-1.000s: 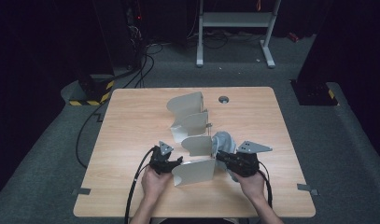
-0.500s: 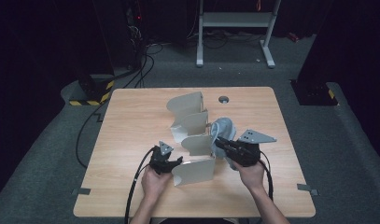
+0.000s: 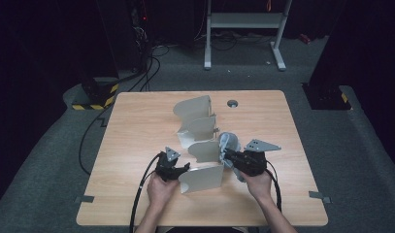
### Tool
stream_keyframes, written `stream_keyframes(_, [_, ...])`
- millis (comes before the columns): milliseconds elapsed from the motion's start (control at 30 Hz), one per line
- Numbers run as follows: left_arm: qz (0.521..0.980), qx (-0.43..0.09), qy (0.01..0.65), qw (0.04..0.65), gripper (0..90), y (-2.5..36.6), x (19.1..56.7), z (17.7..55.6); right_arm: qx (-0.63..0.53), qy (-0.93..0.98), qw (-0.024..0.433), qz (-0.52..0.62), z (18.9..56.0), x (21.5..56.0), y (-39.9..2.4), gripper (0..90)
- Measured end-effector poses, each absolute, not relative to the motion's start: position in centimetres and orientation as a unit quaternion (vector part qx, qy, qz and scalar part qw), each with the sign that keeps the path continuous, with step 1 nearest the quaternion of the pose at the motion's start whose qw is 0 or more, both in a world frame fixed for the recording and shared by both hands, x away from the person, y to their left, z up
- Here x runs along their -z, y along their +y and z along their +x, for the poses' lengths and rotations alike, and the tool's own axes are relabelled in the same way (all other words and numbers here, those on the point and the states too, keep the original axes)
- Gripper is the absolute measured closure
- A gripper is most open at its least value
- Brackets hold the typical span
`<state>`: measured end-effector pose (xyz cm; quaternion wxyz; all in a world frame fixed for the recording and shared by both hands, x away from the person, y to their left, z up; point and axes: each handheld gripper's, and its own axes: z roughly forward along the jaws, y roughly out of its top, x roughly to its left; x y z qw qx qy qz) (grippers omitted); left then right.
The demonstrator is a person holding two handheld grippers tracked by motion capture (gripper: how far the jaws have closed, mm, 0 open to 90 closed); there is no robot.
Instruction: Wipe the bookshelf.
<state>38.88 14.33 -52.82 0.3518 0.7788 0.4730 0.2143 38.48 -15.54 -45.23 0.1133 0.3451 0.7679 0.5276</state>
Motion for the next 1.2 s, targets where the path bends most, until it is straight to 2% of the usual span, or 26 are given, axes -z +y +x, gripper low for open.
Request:
stream_keyframes(300, [0.779,-0.214,0.473,0.352,29.4,14.3,52.8,38.9,-0.507,0.776,0.106,0.36,38.8,46.7,-15.4,83.7])
stream_keyframes(833, [0.779,-0.214,0.473,0.352,29.4,14.3,52.8,38.9,-0.439,0.81,0.073,0.381,39.5,51.5,-14.5,83.6])
stream_keyframes(967, [0.779,-0.214,0.473,0.352,29.4,14.3,52.8,38.9,-0.451,0.803,0.082,0.381,39.5,50.7,-14.8,83.6])
stream_keyframes(1200, [0.779,-0.214,0.473,0.352,29.4,14.3,52.8,38.9,-0.496,0.782,0.101,0.364,39.3,47.1,-15.4,83.8])
